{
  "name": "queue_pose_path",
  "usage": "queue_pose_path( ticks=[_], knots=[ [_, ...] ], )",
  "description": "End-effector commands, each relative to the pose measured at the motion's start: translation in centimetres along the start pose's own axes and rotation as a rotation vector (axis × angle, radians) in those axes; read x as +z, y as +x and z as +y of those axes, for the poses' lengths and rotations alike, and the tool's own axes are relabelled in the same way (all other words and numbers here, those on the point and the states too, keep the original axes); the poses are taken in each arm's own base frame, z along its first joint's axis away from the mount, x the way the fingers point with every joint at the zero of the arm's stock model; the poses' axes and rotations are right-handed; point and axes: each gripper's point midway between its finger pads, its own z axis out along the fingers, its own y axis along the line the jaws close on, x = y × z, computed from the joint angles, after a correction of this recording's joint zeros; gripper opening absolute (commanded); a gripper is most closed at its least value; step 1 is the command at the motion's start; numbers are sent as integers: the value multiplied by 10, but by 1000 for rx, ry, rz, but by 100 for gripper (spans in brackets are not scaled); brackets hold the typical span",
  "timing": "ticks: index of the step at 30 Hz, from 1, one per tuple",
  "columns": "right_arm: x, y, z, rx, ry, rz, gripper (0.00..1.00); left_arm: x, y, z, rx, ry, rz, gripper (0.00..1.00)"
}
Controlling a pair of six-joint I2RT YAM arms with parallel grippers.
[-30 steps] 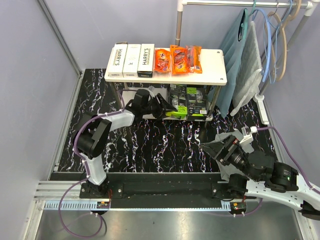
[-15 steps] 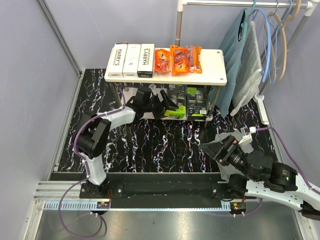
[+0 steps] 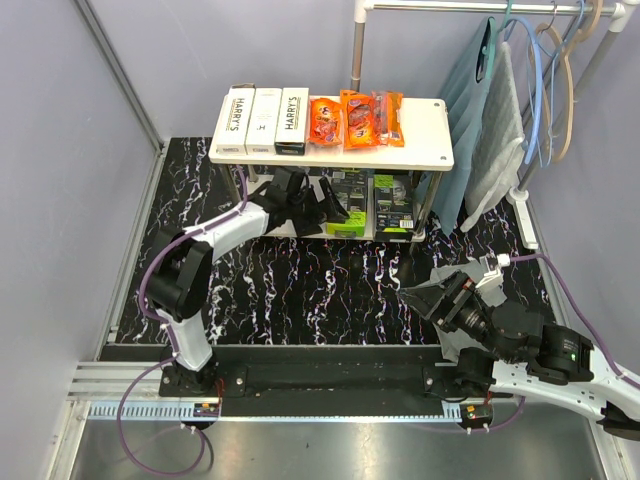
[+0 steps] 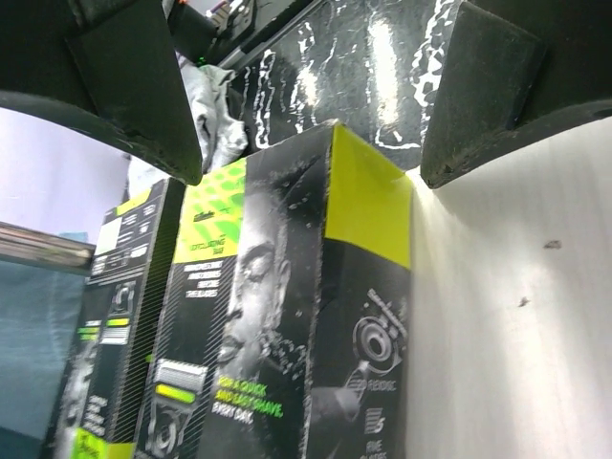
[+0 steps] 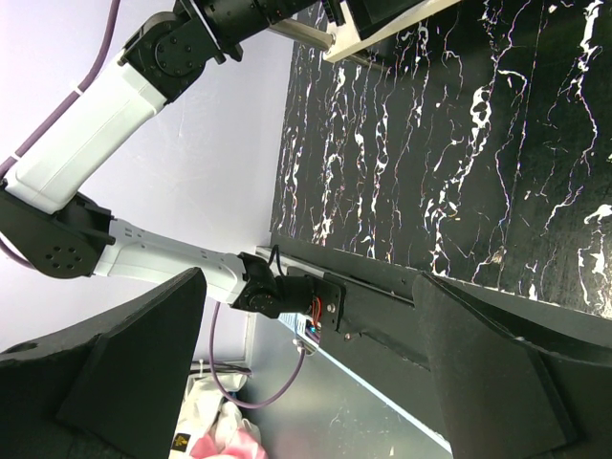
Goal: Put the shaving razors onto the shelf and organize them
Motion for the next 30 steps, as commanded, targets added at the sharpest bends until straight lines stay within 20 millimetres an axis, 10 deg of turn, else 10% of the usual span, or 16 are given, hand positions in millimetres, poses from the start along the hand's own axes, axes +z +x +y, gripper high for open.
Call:
queue_pose_path(
  ticks=[1, 15, 30],
  knots=[
    [2, 0, 10, 22, -32, -1, 100, -16, -11, -17, 76, 13, -56, 99],
    [4, 4, 10, 24, -38, 12, 100, -33, 0, -17, 99, 44, -89, 99],
    [11, 11, 13, 16, -35, 34, 100, -90, 66, -27, 274, 63, -100, 99]
  ],
)
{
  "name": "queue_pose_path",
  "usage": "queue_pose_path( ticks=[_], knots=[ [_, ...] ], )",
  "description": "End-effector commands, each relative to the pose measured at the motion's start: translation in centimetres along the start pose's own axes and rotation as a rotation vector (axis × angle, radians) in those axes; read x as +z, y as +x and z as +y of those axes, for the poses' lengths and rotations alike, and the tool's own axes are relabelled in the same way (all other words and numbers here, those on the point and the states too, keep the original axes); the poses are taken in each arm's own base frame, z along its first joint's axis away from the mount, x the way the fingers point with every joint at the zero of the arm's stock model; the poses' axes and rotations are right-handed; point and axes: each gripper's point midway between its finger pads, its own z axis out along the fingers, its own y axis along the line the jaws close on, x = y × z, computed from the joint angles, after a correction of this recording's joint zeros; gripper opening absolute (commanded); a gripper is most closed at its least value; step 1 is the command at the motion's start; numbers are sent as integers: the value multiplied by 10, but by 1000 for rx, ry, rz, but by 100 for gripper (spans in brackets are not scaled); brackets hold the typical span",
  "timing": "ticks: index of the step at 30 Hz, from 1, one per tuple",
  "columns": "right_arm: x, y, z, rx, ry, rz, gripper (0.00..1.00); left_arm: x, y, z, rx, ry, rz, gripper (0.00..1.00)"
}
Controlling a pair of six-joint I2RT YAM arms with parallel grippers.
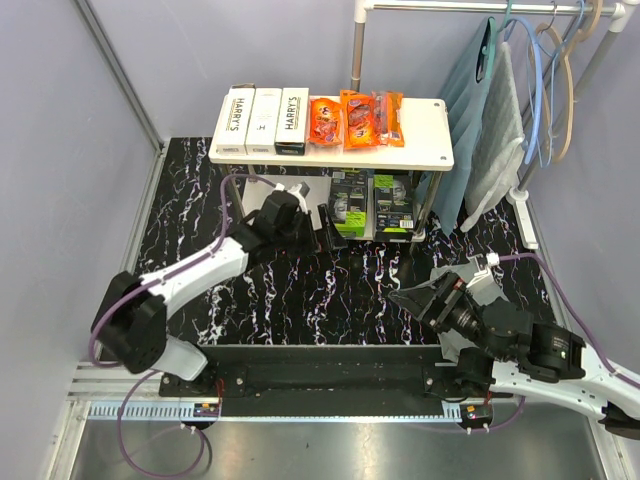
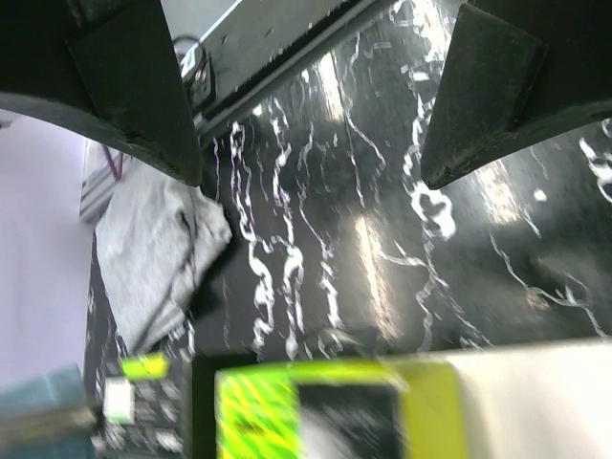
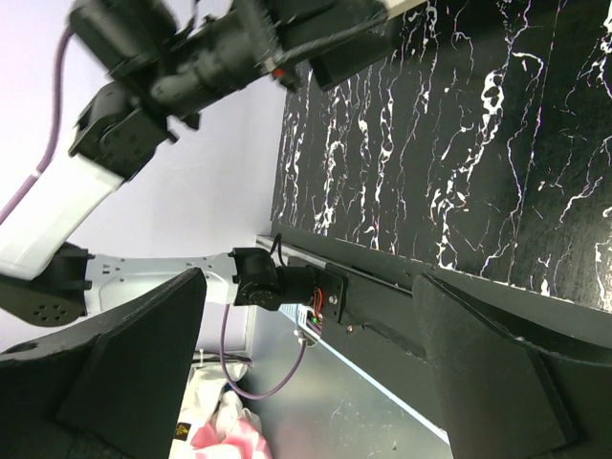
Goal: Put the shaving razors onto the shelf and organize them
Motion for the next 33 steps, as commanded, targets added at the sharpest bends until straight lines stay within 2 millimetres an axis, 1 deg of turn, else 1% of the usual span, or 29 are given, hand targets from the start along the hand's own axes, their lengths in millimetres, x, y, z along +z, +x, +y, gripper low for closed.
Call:
queue_pose_path(
  ticks=[1, 2, 3, 4, 5, 7, 8, 9, 10, 12, 13, 14, 15, 16, 17, 18, 19, 20, 21, 22, 23, 25, 26, 27, 28, 29, 30, 32, 33],
  knots=[
    [3, 0, 11, 12, -28, 0, 100, -29, 2, -15, 111, 6, -72, 99],
    [3, 1, 11, 11, -29, 3, 100, -39, 5, -22, 144, 17, -81, 99],
    [3, 0, 12, 12, -31, 0, 99, -44, 5, -21, 159, 0, -98, 99],
    [4, 1, 12, 9, -27, 3, 100, -49, 10, -16, 169, -26, -81, 99],
    [5, 2, 12, 4, -24, 6, 100, -60, 11, -21, 192, -19, -96, 99],
    [4, 1, 12, -12, -11, 10, 100, -73, 15, -12, 204, -68, -102, 99],
    [4, 1, 11, -22, -4, 14, 100, -87, 14, -16, 218, -54, -126, 99],
    [2, -2, 16, -23, -7, 8, 100, -92, 12, -8, 220, -89, -152, 99],
    [3, -2, 12, -44, 21, 13, 99, -100, 17, 1, 223, -127, -143, 99],
    [0, -7, 19, -55, 27, 3, 100, -120, 10, 6, 237, -166, -194, 99],
    [2, -7, 17, -80, 50, 7, 100, -128, 15, 18, 240, -216, -178, 99],
    [2, -10, 16, -88, 67, -4, 100, -139, 13, 19, 245, -226, -198, 99],
    [-1, -16, 23, -87, 69, -14, 100, -148, 8, 22, 249, -253, -226, 99],
    [1, -14, 15, -120, 121, -4, 100, -156, 11, 31, 254, -294, -215, 99],
    [1, -17, 14, -132, 143, -14, 100, -166, 9, 33, 259, -305, -236, 99],
    [-1, -21, 20, -137, 150, -18, 100, -176, 2, 35, 260, -332, -270, 99],
    [1, -19, 10, -171, 213, -4, 100, -183, 5, 42, 267, -367, -263, 99],
    [1, -21, 8, -184, 243, -13, 100, -190, 2, 44, 272, -380, -276, 99],
    [-1, -25, 13, -188, 252, -18, 100, -198, -3, 43, 278, -394, -300, 99],
    [2, -22, 4, -225, 312, -2, 100, -202, -2, 47, 283, -417, -292, 99],
    [2, -26, 7, -233, 324, -12, 100, -206, -3, 49, 292, -429, -295, 99],
    [5, -24, -3, -281, 405, 2, 100, -216, -6, 50, 302, -452, -304, 99],
    [5, -28, 1, -291, 421, -9, 100, -218, -7, 50, 314, -457, -307, 99],
    [1, -28, -8, -316, 477, 1, 100, -223, -9, 51, 317, -470, -317, 99],
    [6, -25, -14, -351, 539, 14, 100, -225, -9, 52, 323, -471, -318, 99],
    [6, -29, -12, -364, 563, 2, 100, -227, -10, 52, 327, -477, -323, 99],
    [7, -27, -22, -408, 641, 18, 100, -230, -11, 53, 332, -482, -326, 99],
    [8, -31, -22, -434, 692, 7, 100, -233, -11, 54, 339, -487, -330, 99],
    [9, -30, -30, -461, 748, 10, 100, -236, -12, 55, 340, -497, -335, 99]
  ],
)
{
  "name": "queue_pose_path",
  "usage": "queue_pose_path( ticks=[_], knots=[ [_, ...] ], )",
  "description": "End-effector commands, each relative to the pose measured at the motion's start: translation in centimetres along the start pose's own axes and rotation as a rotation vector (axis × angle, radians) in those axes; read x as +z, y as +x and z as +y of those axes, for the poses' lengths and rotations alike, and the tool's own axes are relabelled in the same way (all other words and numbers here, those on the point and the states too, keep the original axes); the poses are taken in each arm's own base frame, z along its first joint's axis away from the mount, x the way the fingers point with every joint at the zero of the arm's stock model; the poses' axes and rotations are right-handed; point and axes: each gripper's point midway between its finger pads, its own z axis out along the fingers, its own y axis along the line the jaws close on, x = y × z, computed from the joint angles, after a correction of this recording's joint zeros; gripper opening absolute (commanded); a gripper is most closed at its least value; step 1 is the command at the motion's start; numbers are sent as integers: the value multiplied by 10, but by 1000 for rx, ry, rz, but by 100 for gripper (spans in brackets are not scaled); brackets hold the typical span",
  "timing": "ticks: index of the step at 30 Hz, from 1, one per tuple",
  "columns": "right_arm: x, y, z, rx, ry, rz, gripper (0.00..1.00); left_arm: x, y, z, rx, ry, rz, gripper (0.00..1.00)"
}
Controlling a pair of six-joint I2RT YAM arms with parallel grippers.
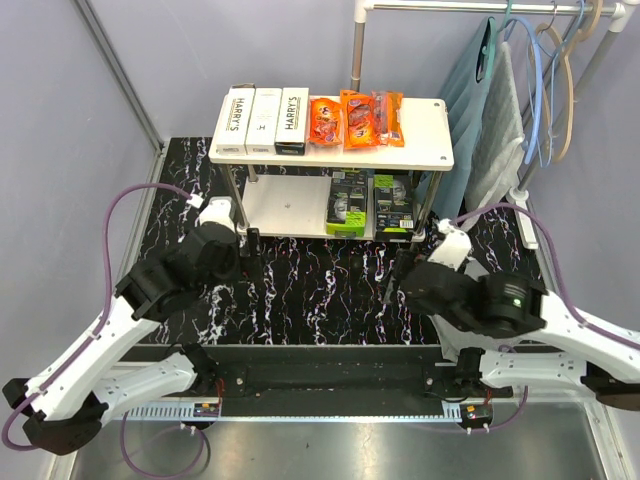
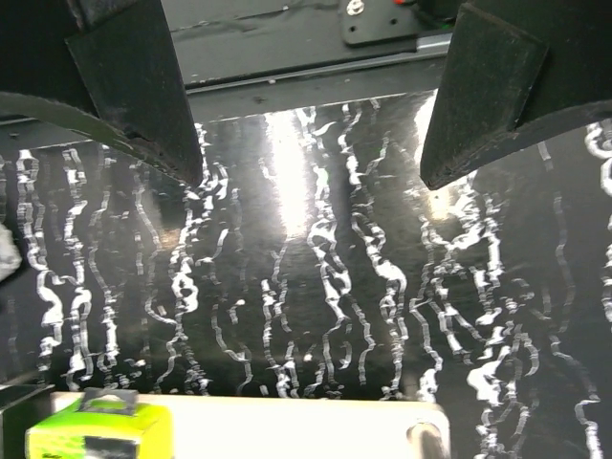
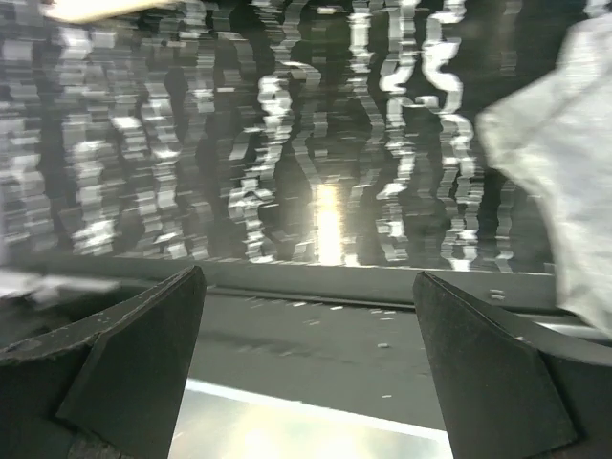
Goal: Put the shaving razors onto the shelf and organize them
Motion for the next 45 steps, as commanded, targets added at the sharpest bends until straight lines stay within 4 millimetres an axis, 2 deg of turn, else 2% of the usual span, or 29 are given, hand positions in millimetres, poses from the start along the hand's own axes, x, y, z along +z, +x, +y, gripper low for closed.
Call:
queue_pose_path(
  ticks=[1, 5, 10, 14, 17, 18, 20, 22, 24, 25, 26, 29, 31, 35, 40, 45],
  knots=[
    [5, -8, -29, -92, 218, -44, 100, -14, -15, 15, 27, -47, -63, 99],
    [13, -7, -37, -94, 274, -74, 100, -15, -14, 21, 50, -78, -60, 99],
    [21, -2, -30, -84, 217, -63, 100, -13, -10, 24, 73, -87, -49, 99],
    [38, 5, 3, -172, 83, -6, 100, -9, -6, 24, 80, -88, -38, 99],
    [56, 20, 23, -253, 27, 95, 100, -8, -4, 22, 84, -84, -27, 99],
    [69, 22, 21, -255, 52, 126, 100, -7, -4, 22, 85, -82, -24, 99],
    [79, 28, 24, -265, 33, 187, 100, -7, -3, 21, 85, -77, -21, 99],
    [97, 28, 11, -231, 54, 237, 100, -7, -2, 20, 83, -71, -22, 99],
    [107, 20, 8, -187, 23, 242, 100, -7, -1, 19, 82, -60, -18, 99],
    [116, 15, -9, -127, 40, 257, 100, -6, 1, 19, 83, -60, -13, 99],
    [119, 7, -12, -102, 24, 238, 100, -5, 2, 18, 83, -55, -12, 99],
    [117, -15, -40, -11, 40, 184, 100, -3, 5, 18, 78, -51, -5, 99],
    [117, -22, -61, 34, 71, 167, 100, 0, 9, 18, 76, -52, 3, 99],
    [105, -25, -85, 55, 101, 138, 100, 6, 16, 13, 84, -33, 22, 99],
    [99, -19, -92, 64, 104, 133, 100, 13, 22, 9, 80, -11, 34, 99],
    [92, -26, -91, 63, 96, 88, 100, 16, 24, 4, 80, 13, 36, 99]
  ],
)
